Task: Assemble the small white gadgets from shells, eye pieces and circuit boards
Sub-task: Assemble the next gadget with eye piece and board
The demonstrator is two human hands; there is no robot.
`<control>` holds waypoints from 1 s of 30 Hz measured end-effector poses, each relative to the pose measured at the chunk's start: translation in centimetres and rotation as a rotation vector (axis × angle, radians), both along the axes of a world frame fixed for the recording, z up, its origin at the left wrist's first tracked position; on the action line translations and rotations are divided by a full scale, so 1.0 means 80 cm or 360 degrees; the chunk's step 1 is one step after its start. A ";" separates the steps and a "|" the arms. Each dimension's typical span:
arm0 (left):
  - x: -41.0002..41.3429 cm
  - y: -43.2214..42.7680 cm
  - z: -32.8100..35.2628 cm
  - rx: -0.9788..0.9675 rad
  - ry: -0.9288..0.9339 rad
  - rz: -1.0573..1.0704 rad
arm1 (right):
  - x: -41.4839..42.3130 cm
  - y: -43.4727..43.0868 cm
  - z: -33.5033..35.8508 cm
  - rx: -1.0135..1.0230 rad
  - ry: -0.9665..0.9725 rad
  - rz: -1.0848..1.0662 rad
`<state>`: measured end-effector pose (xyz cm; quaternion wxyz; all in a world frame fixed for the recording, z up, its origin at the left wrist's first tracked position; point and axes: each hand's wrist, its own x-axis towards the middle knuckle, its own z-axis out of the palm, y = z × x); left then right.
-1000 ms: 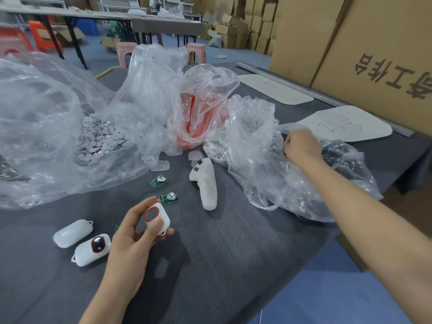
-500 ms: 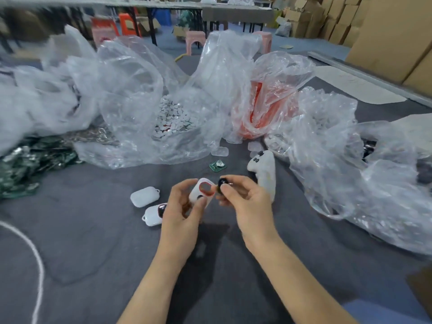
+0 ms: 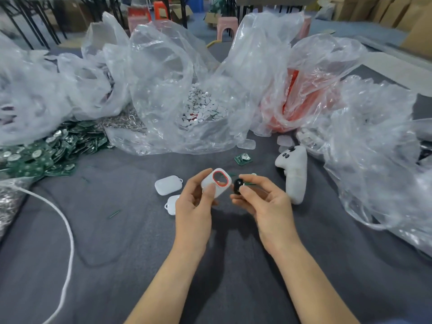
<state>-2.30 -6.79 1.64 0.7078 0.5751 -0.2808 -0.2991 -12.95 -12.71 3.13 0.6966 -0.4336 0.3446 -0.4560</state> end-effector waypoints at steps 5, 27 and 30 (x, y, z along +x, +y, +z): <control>-0.001 0.001 0.002 -0.0041 0.0014 -0.0092 | -0.001 0.000 -0.002 0.0093 -0.0031 0.0009; -0.007 0.004 0.000 0.0065 -0.0260 -0.0149 | -0.001 -0.003 -0.001 0.0320 -0.0221 0.0343; -0.009 0.004 0.002 0.0042 -0.0234 -0.0155 | -0.001 -0.002 -0.002 0.0262 -0.0189 0.0248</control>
